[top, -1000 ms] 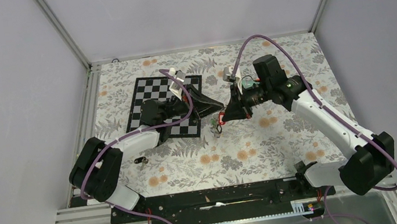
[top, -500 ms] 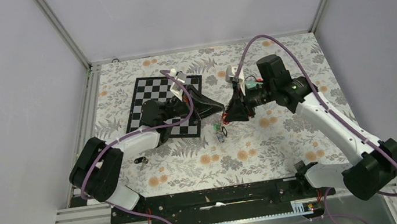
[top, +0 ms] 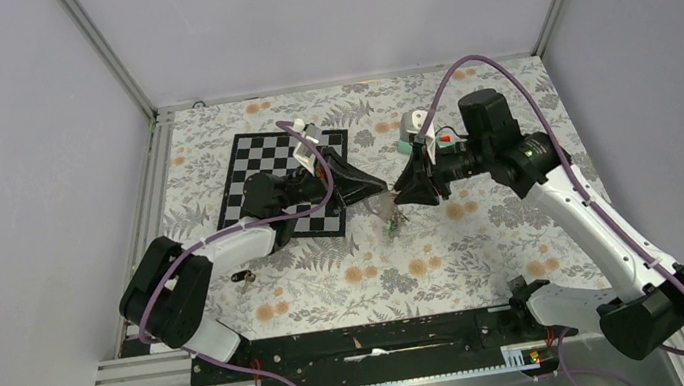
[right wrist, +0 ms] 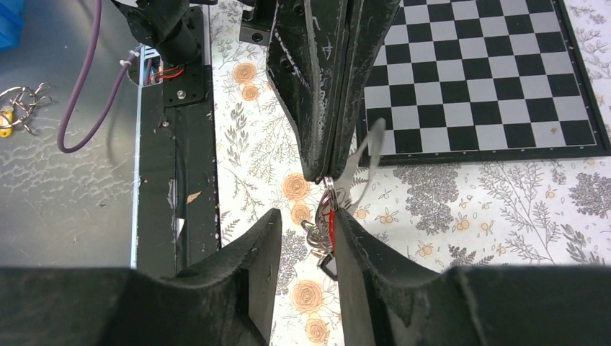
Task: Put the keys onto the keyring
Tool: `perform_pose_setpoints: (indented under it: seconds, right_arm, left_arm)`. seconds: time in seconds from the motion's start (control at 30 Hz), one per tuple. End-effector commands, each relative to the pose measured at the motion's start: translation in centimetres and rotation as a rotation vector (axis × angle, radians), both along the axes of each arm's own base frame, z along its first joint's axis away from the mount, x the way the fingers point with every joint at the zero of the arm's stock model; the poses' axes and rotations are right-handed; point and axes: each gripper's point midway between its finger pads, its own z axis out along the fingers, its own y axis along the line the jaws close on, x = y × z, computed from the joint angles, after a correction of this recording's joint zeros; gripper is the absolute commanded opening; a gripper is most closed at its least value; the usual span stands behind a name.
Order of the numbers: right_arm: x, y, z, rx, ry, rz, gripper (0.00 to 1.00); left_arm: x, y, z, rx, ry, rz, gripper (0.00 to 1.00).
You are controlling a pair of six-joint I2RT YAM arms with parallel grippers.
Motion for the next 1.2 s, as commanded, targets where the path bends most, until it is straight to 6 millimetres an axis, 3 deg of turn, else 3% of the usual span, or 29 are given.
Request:
perform_pose_setpoints:
  seconds: [0.0,0.67,0.93,1.17]
  right_arm:
    - [0.8,0.2,1.9,0.019,-0.065,0.010,0.39]
    - [1.2,0.8,1.4,0.033,-0.045,0.035,0.26]
    - [1.1,0.9,1.7,0.036,-0.045,0.044,0.02]
    - [1.5,-0.2,1.6,-0.060,-0.031,-0.015,0.00]
  left_arm:
    - [-0.7,0.3,1.7,-0.055,-0.075,-0.007,0.00]
    - [-0.9,0.3,1.5,-0.049,-0.073,-0.020,0.00]
    - [-0.9,0.2,1.5,-0.048,-0.071,-0.020,0.00]
    - [-0.4,-0.2,0.7,-0.003,-0.139,-0.012,0.00]
